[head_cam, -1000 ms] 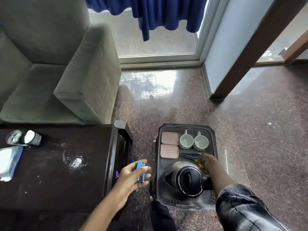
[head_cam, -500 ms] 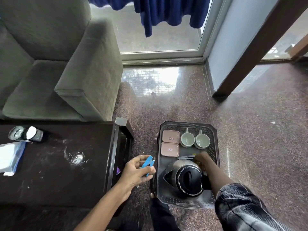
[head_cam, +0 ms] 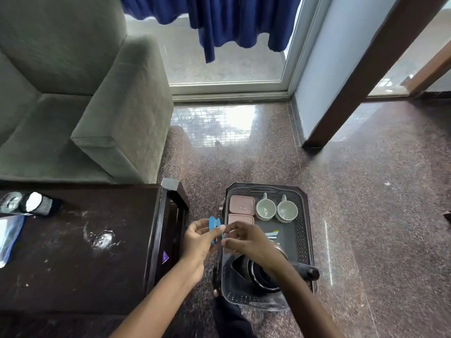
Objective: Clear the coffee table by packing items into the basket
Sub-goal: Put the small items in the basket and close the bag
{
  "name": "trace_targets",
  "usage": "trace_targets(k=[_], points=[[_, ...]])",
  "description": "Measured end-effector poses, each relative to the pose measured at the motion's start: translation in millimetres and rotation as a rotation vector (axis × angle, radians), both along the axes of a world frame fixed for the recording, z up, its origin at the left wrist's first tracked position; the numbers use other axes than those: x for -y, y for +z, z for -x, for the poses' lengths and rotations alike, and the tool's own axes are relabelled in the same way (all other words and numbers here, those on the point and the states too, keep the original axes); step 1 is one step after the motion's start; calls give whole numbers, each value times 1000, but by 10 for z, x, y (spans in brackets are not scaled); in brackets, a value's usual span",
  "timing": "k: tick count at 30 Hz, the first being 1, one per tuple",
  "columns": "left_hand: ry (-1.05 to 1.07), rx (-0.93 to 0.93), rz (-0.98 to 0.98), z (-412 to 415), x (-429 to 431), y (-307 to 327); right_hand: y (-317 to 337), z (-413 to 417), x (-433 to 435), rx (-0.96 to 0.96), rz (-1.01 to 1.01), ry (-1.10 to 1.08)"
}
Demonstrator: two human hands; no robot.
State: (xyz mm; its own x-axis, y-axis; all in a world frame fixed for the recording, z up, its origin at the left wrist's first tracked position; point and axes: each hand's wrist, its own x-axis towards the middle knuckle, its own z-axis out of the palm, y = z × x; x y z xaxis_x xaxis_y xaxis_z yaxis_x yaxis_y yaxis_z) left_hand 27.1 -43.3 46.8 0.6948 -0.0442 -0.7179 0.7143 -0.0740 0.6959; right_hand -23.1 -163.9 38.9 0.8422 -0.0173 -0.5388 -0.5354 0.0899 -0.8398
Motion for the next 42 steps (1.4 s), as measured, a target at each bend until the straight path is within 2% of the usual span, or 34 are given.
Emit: trace_targets(k=[3, 6, 13, 15, 19, 24, 29, 42], points=[[88, -16, 63, -30, 97, 30, -8, 32, -73, -11, -1, -231], [101, -23, 108, -31, 174, 70, 24, 60, -33, -22, -90, -411], [20, 9, 105, 48, 442, 135, 28, 91, 313, -17, -171, -510], [-52, 28, 95, 58, 508, 151, -37, 96, 468, -3, -146, -538], [-121, 40, 62, 48, 496, 150, -388, 157, 797, -31, 54, -592], [-200, 26, 17, 5, 386, 124, -990, 129, 1029, -194, 291, -494], [-281, 23, -15, 17, 261, 86, -1464, -9, 1088, -303, 542, -265], [-244, 0, -51, 17, -32, 52, -1690, -144, 991, -401, 858, -11]])
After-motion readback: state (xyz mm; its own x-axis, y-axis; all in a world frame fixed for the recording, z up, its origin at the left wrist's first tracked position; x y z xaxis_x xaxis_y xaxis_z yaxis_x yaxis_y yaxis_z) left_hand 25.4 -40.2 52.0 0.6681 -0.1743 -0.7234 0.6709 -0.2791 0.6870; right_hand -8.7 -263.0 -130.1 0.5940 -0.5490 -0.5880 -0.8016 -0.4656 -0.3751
